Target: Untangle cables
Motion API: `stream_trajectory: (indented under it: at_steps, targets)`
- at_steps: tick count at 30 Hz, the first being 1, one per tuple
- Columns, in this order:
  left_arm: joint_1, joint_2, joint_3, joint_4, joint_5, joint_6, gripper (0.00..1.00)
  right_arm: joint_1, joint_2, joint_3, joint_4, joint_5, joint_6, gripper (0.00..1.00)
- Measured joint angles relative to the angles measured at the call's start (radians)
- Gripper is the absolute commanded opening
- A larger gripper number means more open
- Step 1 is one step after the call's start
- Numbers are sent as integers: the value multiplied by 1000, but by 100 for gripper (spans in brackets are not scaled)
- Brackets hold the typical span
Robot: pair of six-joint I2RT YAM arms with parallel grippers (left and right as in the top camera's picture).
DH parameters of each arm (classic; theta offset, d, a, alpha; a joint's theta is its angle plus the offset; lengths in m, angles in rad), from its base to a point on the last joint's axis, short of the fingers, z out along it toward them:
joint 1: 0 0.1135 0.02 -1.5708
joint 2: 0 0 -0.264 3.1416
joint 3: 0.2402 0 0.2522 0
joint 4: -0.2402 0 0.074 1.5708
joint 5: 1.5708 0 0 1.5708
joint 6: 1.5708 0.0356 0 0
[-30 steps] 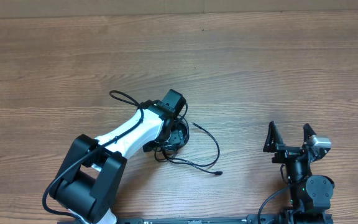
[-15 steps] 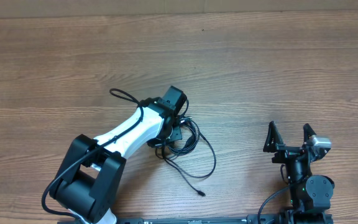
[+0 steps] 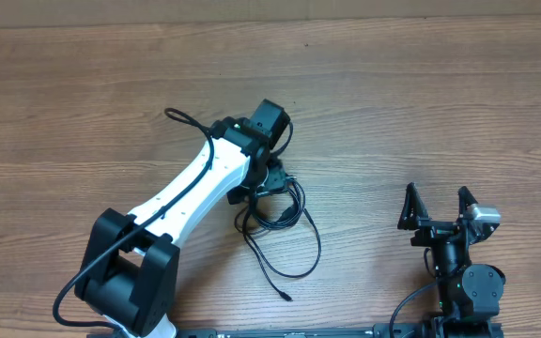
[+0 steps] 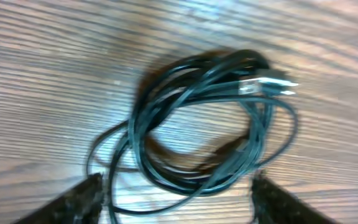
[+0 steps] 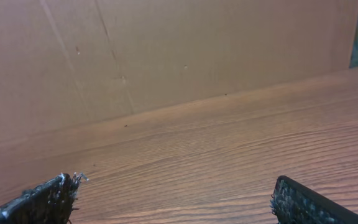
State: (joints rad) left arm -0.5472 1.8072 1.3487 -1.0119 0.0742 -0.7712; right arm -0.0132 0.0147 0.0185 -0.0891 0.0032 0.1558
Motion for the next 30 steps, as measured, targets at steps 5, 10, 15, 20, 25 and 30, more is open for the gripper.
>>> stream_trajectory:
  at_steps: [5, 10, 15, 20, 25, 30]
  targets:
    - [0, 0, 2, 59, -18, 37, 49, 0, 0, 0, 0, 0, 0, 100]
    - [0, 0, 2, 148, -79, 324, 48, 0, 0, 0, 0, 0, 0, 100]
    - [0, 0, 2, 154, -50, 638, 65, 0, 0, 0, 0, 0, 0, 100]
    - [0, 0, 2, 154, 47, 903, 73, 0, 0, 0, -1, 0, 0, 100]
    - [0, 0, 2, 170, 79, 1015, 75, 0, 0, 0, 0, 0, 0, 100]
    - [0, 25, 2, 193, 86, 1056, 76, 0, 0, 0, 0, 0, 0, 100]
